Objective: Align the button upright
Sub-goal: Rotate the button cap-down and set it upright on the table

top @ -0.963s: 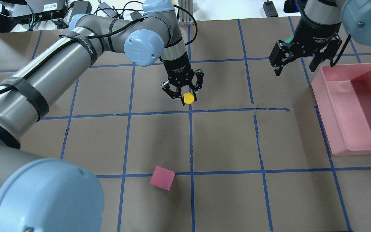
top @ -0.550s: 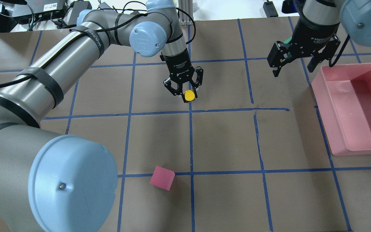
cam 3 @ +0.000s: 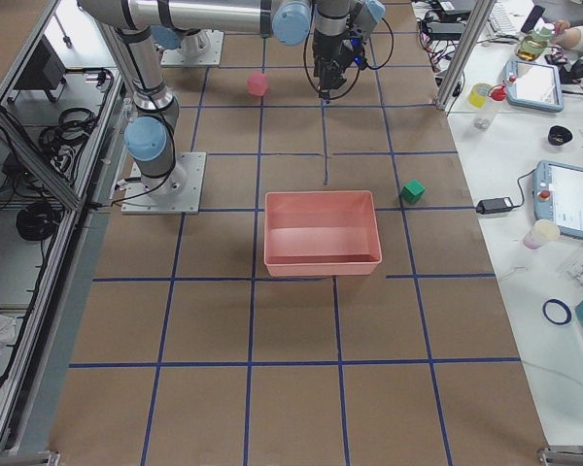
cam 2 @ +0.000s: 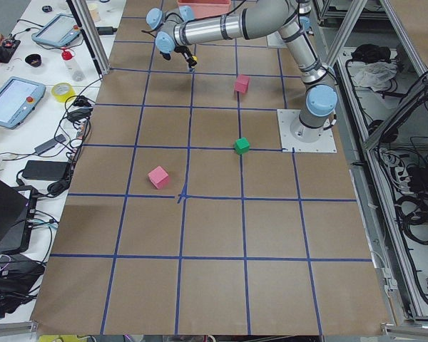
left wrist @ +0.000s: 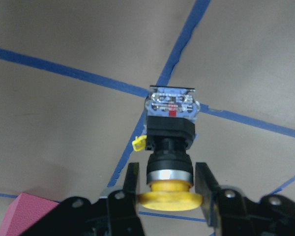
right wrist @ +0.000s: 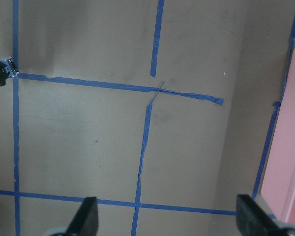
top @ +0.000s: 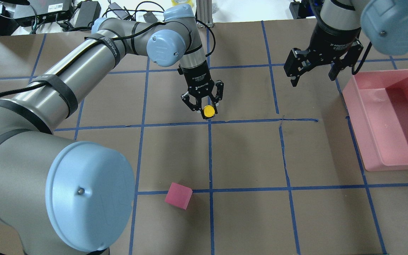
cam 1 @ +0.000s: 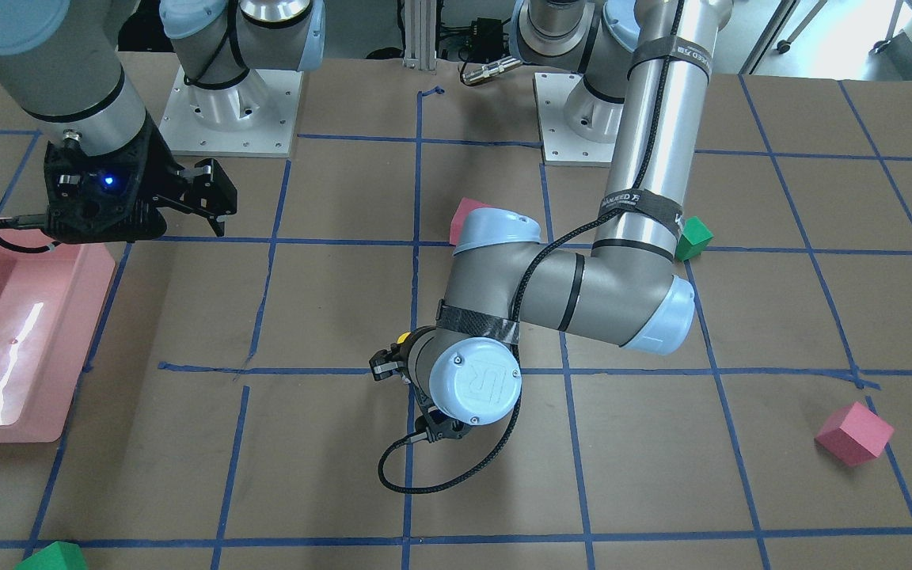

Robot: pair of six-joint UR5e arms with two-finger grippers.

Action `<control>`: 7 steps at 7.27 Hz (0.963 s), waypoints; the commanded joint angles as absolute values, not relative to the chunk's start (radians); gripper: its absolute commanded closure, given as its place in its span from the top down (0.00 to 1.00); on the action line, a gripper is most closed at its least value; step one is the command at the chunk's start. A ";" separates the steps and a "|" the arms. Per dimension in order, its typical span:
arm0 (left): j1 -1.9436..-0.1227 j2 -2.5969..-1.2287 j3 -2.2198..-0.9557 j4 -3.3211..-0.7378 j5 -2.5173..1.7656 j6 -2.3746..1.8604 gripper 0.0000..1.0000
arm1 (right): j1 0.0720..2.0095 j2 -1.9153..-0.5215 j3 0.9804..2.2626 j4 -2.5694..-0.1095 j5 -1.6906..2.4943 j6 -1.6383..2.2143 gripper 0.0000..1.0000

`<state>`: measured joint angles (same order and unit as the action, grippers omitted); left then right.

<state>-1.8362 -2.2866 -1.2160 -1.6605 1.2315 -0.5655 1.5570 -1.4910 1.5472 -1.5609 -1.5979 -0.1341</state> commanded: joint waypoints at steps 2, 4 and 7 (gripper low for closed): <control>-1.836 -2.281 -1.252 -1.661 1.204 -0.571 0.37 | 1.557 -1.493 1.555 -1.560 -1.603 -0.147 1.00; -1.836 -2.276 -1.269 -1.655 1.203 -0.571 0.51 | 1.557 -1.493 1.559 -1.565 -1.592 -0.146 1.00; -1.836 -2.254 -1.269 -1.648 1.213 -0.581 0.73 | 1.557 -1.494 1.559 -1.571 -1.589 -0.147 1.00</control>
